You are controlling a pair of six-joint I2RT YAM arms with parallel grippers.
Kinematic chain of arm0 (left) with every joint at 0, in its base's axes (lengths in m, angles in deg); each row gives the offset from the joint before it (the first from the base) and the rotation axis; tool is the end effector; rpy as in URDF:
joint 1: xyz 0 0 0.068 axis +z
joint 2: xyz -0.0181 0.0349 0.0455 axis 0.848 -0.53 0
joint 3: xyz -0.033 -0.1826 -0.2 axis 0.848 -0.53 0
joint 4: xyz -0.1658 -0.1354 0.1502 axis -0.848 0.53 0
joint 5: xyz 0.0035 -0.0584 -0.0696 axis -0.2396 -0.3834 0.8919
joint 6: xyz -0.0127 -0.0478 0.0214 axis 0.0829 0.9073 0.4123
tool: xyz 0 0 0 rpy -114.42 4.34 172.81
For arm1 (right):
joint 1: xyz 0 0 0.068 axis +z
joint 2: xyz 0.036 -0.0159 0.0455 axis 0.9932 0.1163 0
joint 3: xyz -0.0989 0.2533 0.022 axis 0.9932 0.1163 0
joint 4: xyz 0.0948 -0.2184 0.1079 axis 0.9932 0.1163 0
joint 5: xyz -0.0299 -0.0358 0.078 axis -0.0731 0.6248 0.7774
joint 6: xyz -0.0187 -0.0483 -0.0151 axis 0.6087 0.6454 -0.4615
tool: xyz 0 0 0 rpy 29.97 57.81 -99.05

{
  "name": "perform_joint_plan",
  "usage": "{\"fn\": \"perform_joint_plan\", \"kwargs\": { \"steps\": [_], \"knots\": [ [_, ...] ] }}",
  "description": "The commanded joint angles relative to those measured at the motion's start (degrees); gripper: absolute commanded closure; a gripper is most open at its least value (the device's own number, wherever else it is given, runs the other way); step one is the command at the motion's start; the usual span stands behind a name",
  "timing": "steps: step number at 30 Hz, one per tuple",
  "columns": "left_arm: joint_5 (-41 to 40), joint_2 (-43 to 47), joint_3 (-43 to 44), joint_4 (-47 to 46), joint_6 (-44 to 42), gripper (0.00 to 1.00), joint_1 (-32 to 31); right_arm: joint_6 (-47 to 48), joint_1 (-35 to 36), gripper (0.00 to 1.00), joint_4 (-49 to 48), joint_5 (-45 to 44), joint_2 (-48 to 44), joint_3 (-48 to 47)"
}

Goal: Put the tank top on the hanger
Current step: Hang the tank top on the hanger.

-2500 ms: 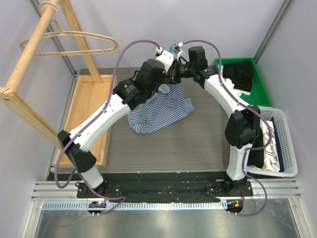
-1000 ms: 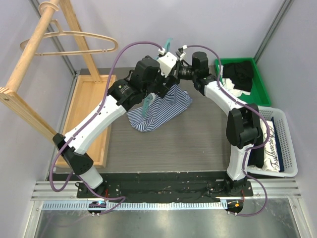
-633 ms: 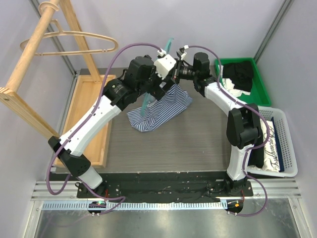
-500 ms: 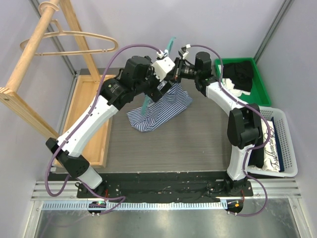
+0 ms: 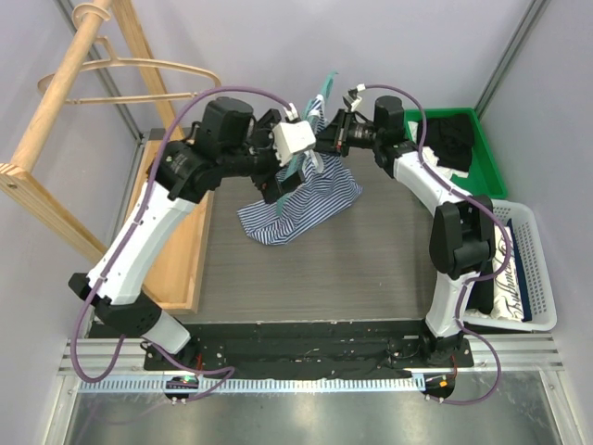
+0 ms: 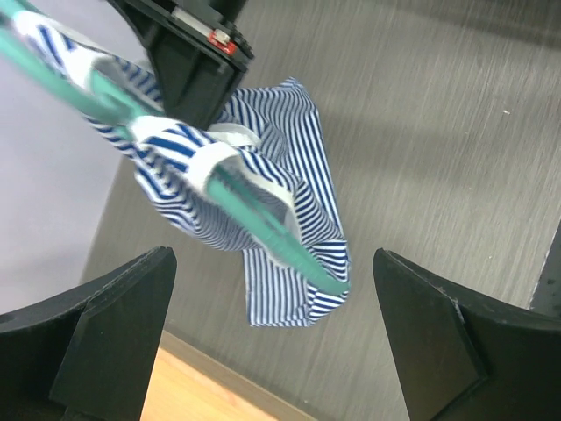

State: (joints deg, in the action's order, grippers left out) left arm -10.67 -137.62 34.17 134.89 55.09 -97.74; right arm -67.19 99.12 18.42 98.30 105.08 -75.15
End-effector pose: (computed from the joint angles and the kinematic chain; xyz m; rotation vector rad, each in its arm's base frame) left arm 0.2241 -0.1972 0.4830 1.2981 1.6827 -0.3734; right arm 0.4288 0.1518 0.3262 -0.1410 2.0003 1.6903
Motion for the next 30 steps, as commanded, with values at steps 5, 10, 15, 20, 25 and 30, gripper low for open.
{"fn": "perform_joint_plan", "kwargs": {
  "steps": [5, 10, 15, 20, 25, 30],
  "knots": [
    [6.3, 4.2, 9.2, 11.6, -19.5, 0.0, 3.1, 6.0, -1.8, 0.99, 5.6, 7.3, -5.4, -4.2],
    [4.5, 4.6, 7.1, 15.2, -30.2, 0.0, 4.8, 15.2, -1.8, 0.99, 17.8, 11.0, -6.5, -5.8],
    [1.1, 3.7, 4.9, 15.1, -39.4, 0.0, 5.0, 28.6, -1.8, 0.99, 34.1, 10.1, -7.5, -7.3],
    [3.9, 2.8, 3.7, 15.0, -46.6, 0.0, 5.6, 38.8, -1.3, 0.99, 46.9, 7.4, -8.4, -7.5],
    [6.4, 2.0, 2.7, 11.6, -48.8, 0.0, 6.7, 47.9, -0.6, 0.99, 54.2, 8.7, -10.4, -4.7],
    [13.4, 0.2, 6.2, 8.9, -44.0, 0.0, 8.2, 53.5, -0.6, 0.99, 59.1, 8.5, -11.3, -5.6]
  ]
}}
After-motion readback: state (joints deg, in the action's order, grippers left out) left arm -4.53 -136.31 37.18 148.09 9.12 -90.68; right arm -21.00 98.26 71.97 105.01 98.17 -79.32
